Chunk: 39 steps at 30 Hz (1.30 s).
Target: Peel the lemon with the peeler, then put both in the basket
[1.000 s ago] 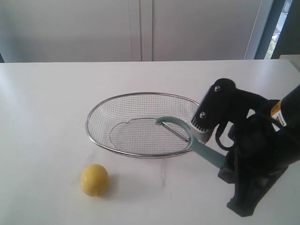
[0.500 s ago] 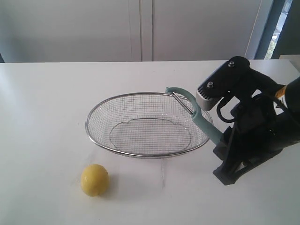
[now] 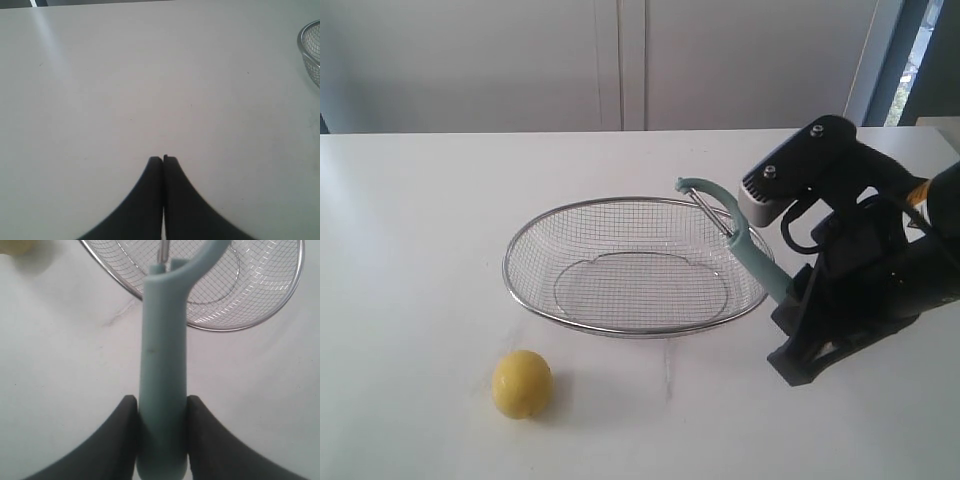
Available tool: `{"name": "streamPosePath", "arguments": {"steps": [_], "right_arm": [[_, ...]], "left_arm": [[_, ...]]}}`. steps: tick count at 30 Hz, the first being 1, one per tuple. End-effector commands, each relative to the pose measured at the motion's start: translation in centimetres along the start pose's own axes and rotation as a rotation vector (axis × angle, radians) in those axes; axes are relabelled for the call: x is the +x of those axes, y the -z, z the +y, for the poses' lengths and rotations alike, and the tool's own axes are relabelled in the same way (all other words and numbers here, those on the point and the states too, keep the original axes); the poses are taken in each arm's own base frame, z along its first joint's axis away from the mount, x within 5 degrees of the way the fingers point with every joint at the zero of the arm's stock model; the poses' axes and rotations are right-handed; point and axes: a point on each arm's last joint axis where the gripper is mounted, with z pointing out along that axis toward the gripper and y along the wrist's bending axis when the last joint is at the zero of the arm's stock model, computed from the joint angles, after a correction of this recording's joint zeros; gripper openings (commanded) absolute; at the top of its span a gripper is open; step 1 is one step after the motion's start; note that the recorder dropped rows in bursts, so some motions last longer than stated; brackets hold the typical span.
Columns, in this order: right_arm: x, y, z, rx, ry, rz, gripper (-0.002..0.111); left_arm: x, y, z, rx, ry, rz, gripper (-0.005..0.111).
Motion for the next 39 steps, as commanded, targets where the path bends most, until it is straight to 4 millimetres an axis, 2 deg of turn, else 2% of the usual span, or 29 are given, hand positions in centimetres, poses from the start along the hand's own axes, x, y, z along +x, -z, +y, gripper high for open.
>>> {"name": "streamPosePath", "arguments": {"steps": [1, 17, 27, 39], "right_arm": [[0.0, 0.2, -0.3, 0.014, -0.011, -0.018, 0.000], [0.0, 0.2, -0.3, 0.014, -0.011, -0.018, 0.000], [-0.1, 0.2, -0.3, 0.015, -0.011, -0.024, 0.000], [-0.1, 0.2, -0.3, 0.015, -0.011, -0.024, 0.000]], "left_arm": [[0.1, 0.0, 0.0, 0.005, 0.002, 0.000, 0.000], [-2.0, 0.2, 0.1, -0.014, 0.006, -0.237, 0.000], [-2.2, 0.3, 0.2, -0.015, 0.011, -0.254, 0.000], [-5.7, 2.1, 0.5, -0.002, 0.138, -0.694, 0.000]]}}
